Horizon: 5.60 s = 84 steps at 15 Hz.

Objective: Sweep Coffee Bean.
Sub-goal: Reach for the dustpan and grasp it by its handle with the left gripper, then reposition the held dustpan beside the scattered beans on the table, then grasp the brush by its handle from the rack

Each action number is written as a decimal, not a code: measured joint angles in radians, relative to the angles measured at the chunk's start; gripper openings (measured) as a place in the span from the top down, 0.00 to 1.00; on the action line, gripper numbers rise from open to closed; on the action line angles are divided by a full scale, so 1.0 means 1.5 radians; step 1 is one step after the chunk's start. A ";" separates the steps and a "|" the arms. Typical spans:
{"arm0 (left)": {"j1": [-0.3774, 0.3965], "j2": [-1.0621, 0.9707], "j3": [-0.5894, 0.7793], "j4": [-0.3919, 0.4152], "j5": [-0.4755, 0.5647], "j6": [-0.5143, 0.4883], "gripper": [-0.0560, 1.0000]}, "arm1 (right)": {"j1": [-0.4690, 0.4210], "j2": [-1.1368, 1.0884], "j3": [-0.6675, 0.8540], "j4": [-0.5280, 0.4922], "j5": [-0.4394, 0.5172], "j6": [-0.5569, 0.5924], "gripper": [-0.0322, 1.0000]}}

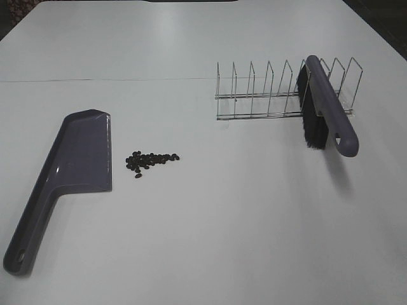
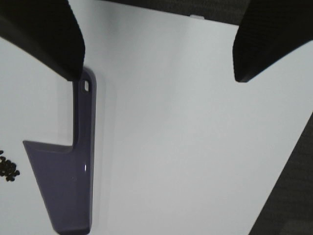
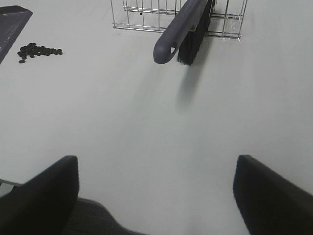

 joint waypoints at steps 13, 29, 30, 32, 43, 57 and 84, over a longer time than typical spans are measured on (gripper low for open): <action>-0.019 0.611 -0.160 -0.023 -0.097 -0.016 0.23 | 0.000 0.000 0.000 -0.001 0.000 0.000 0.24; -0.207 1.027 -0.239 -0.079 -0.302 -0.118 0.23 | 0.000 0.000 0.000 -0.001 0.000 0.000 0.24; -0.207 1.033 -0.248 -0.079 -0.301 -0.118 0.23 | 0.000 0.000 0.000 -0.001 0.000 0.000 0.24; -0.209 1.046 -0.273 -0.078 -0.297 -0.118 0.23 | 0.000 0.000 0.000 -0.001 0.000 0.000 0.24; -0.212 1.078 -0.323 -0.049 -0.262 -0.089 0.63 | 0.000 0.000 0.000 -0.001 0.000 0.003 0.24; -0.213 1.028 -0.319 0.171 -0.221 -0.134 0.63 | 0.000 0.433 -0.266 -0.013 0.049 0.079 0.24; -0.213 0.995 -0.319 0.145 -0.222 -0.141 0.63 | -0.081 1.489 -1.015 -0.027 0.074 -0.027 0.24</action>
